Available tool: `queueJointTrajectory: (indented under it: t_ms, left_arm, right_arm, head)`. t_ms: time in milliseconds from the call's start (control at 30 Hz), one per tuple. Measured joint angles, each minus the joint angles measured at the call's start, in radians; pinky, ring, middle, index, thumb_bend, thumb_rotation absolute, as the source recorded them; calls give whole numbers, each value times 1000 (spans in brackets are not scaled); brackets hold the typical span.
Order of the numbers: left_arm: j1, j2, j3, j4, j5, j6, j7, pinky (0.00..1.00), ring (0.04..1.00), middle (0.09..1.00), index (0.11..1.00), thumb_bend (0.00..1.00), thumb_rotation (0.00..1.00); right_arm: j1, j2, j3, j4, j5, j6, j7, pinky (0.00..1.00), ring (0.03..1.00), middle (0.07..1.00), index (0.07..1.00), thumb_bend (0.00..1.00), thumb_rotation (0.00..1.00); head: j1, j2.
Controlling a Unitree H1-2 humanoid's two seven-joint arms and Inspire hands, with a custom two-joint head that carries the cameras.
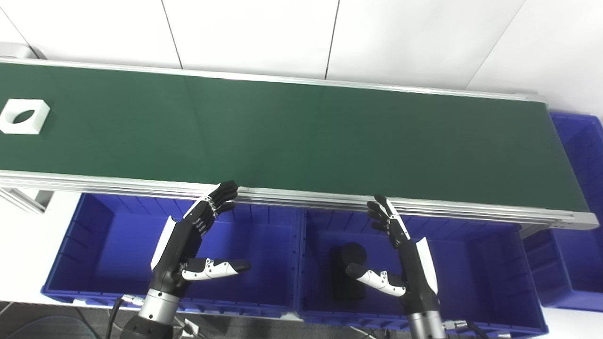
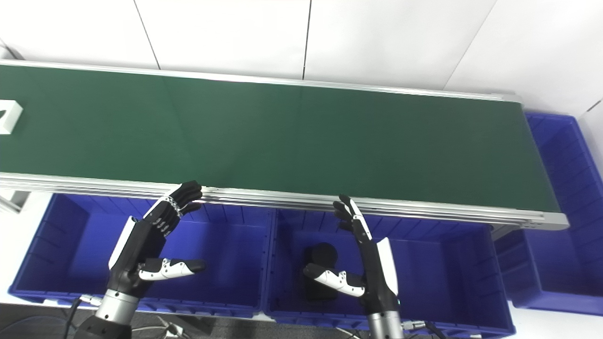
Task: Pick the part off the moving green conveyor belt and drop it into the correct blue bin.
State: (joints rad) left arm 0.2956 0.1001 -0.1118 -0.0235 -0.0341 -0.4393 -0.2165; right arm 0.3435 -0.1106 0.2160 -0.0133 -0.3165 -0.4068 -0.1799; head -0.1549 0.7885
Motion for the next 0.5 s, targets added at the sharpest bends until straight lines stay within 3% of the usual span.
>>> queueJointTrajectory:
  t_ms: [267,333,400,467,500]
  left_arm:
    - [2,1,0,0,1,0,0,824,865,871,857,875,283]
    - [2,1,0,0,1,0,0,824,858,865,853,881,284]
    - [2,0,-4,0,4,0,0,812,846,858,851,886,286]
    - [2,-1,-14,0,15,0,2,800,840,856,852,873,282]
    - [2,-3,-21,0,25,0,3,781,831,848,844,874,277]
  right_arm:
    - [1,0,2,0,-13,0,-16,769,834,872,939,966,616]
    - [0,0,4,0,-13,0,-21,774,835,874,941,959,613]
    - [1,-4,6,1,-8,0,-22,792,835,872,948,951,614]
    - [1,-13,9,2,2,0,-22,796,833,870,948,946,608]
    - [2,-19,9,2,9,0,-22,785,831,868,947,928,590]
  head:
    - [2,-2]
    - [90,-26]
    - [90,-26]
    - [229,-70]
    - [241,-75]
